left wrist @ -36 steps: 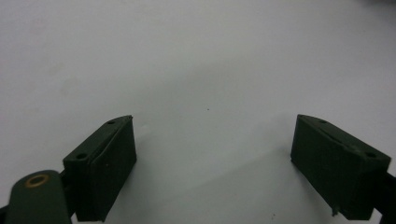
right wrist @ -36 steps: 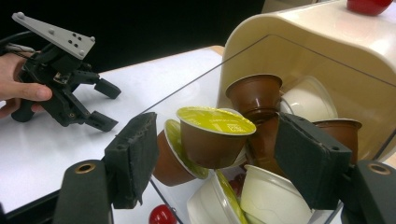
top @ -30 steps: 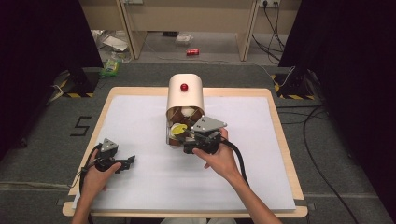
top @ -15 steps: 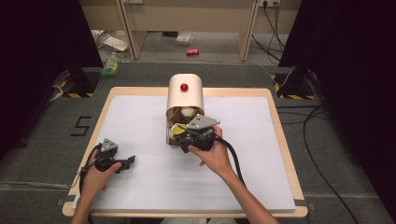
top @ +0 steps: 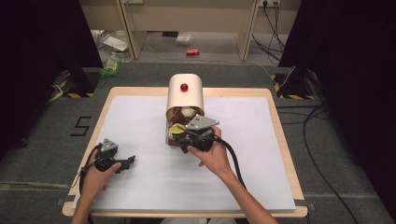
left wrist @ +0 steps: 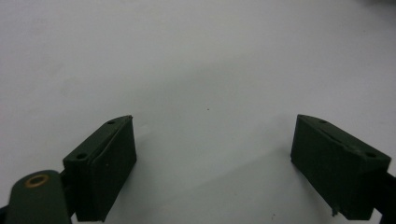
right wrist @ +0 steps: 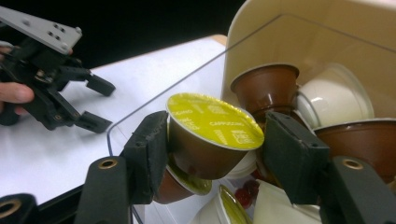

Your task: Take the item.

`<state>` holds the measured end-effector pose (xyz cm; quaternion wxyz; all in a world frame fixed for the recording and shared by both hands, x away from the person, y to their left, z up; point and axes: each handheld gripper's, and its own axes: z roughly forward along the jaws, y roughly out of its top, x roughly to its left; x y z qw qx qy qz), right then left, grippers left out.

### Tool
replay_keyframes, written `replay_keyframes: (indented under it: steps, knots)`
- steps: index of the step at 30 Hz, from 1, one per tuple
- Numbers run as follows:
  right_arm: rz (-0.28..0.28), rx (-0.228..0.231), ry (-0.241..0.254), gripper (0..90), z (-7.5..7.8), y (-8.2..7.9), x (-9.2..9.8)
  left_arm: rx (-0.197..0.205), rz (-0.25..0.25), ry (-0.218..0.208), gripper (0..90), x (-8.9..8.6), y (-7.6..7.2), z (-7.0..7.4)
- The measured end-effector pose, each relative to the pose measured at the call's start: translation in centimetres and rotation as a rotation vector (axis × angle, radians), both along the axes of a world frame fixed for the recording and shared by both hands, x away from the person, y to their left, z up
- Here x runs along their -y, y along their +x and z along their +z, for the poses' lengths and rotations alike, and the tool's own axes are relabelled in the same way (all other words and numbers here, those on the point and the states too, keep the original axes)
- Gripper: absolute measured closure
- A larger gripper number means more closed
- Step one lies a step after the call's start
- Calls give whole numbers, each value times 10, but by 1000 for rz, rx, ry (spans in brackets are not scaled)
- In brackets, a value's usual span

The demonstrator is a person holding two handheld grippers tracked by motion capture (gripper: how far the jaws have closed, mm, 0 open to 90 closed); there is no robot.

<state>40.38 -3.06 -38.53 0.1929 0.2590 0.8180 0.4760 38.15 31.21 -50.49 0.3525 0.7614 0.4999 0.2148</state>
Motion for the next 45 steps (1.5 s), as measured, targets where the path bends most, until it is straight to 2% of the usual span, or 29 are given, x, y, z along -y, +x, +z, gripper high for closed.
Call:
replay_keyframes:
  steps: [6, 15, 22, 27, 37, 44, 45]
  knots:
    - [-15, -23, 39, 370, -3, 5, -8, -1, 0, -2, 133, 0, 0, 0]
    - [-44, -55, 14, 390, -2, 11, -15, -1, 1, -3, 133, 0, 0, 0]
    - [-45, -42, 4, 406, -1, 11, -14, -1, 1, -3, 133, 0, 0, 0]
    - [-37, -31, 15, 409, 4, 8, -10, -1, 1, -3, 133, 0, 0, 0]
    - [-6, -15, 24, 409, 20, -4, 4, -1, 2, -3, 133, 0, 0, 0]
    - [-1, -8, 31, 409, 31, -15, 26, -1, 1, -2, 132, 0, 0, 0]
    - [-6, -1, 26, 408, 33, -18, 34, -1, 1, -2, 133, 0, 0, 0]
